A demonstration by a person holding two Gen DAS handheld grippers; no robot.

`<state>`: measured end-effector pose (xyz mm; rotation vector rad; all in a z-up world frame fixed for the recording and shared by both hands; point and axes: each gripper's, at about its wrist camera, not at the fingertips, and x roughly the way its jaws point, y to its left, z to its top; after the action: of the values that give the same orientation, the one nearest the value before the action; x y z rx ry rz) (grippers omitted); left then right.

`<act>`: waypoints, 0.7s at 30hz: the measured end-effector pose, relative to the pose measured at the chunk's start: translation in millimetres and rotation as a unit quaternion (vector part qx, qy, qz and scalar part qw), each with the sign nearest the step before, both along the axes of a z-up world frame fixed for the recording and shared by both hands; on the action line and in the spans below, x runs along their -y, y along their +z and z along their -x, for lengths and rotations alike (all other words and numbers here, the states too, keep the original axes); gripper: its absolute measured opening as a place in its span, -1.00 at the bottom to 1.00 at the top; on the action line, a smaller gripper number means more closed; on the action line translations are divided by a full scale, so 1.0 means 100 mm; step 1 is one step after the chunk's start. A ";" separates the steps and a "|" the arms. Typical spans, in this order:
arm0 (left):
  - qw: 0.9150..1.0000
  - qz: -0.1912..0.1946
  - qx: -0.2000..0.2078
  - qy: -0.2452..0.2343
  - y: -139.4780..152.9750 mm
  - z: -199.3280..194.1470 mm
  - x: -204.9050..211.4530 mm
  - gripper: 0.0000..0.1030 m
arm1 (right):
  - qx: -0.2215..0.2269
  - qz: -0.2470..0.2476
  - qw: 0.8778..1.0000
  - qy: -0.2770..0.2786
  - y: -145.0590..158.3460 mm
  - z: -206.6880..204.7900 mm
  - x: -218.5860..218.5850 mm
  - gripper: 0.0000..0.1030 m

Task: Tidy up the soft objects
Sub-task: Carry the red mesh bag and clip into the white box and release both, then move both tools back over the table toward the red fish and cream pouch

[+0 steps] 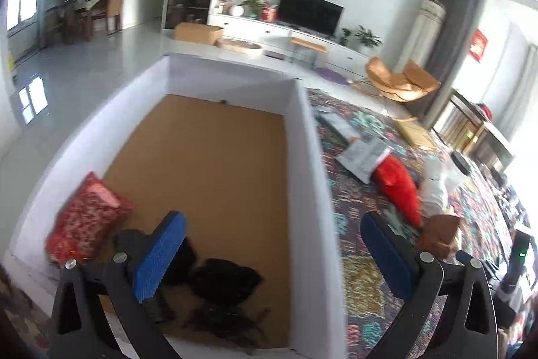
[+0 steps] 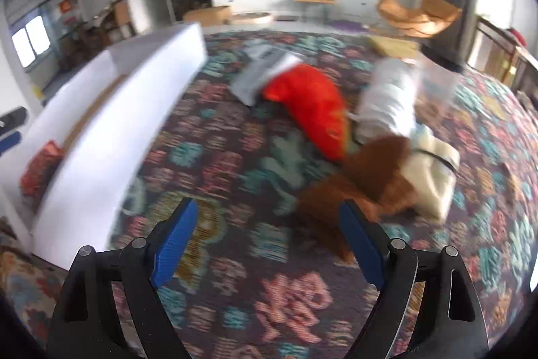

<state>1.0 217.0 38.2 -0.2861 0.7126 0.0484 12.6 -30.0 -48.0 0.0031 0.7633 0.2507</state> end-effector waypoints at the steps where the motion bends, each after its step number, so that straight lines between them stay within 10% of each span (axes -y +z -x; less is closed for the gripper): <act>1: 1.000 -0.002 0.002 -0.026 0.02 -0.02 0.20 0.99 | 0.000 0.003 0.999 -0.034 -0.12 0.02 0.21 0.70; 9: 0.982 -0.001 -0.050 -0.183 -0.48 -0.20 1.52 0.99 | -0.027 0.014 0.975 -0.221 -0.56 0.00 1.38 0.70; 21: 0.974 -0.120 -0.113 -0.155 -1.27 -0.89 1.83 0.99 | -0.045 0.004 0.971 -0.235 -0.68 -0.06 1.48 0.74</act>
<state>89.9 34.4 -88.6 0.0662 0.9626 -0.1325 18.5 -177.6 -115.9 0.1862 0.8318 -0.2054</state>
